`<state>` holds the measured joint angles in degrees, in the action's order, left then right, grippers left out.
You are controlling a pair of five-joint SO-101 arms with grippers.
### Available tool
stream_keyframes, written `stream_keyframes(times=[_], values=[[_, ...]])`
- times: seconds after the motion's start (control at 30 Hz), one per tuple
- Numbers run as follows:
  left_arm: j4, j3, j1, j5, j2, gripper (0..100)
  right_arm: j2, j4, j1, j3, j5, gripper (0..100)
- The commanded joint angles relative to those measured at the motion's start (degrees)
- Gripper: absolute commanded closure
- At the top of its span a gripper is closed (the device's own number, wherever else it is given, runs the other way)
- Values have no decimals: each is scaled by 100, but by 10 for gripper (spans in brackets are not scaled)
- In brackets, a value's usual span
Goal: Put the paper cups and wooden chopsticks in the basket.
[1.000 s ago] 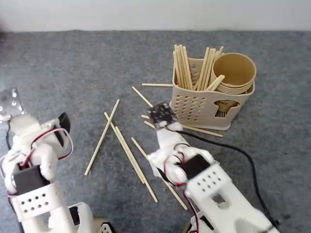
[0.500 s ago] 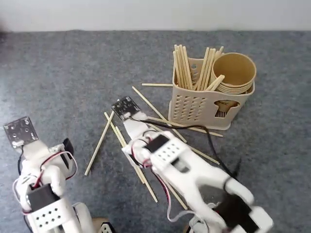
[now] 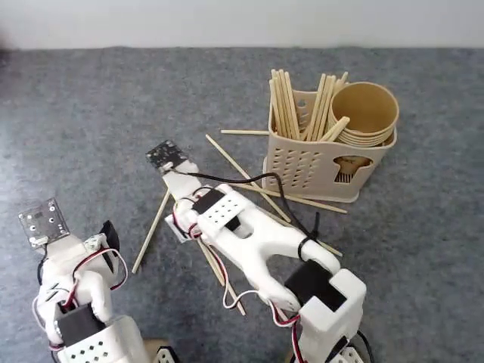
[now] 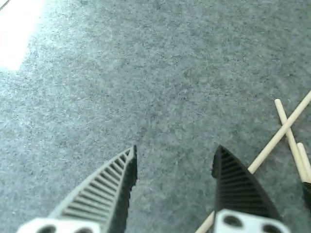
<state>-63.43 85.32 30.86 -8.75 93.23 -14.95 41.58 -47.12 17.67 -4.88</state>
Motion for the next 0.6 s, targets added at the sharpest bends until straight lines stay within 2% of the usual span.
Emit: stream_keyframes(times=[0.0,0.27,0.33,0.5,0.57], values=[[79,-4,18,26,220,757,-4,-154,-189,-352,62,715],[-44,13,18,35,290,757,-567,-541,-119,-369,79,719],[-44,13,18,35,290,757,-602,-418,-110,-501,79,768],[-44,13,18,35,290,757,-673,-75,-92,-826,79,998],[-44,13,18,35,290,757,-690,119,-66,-888,79,967]])
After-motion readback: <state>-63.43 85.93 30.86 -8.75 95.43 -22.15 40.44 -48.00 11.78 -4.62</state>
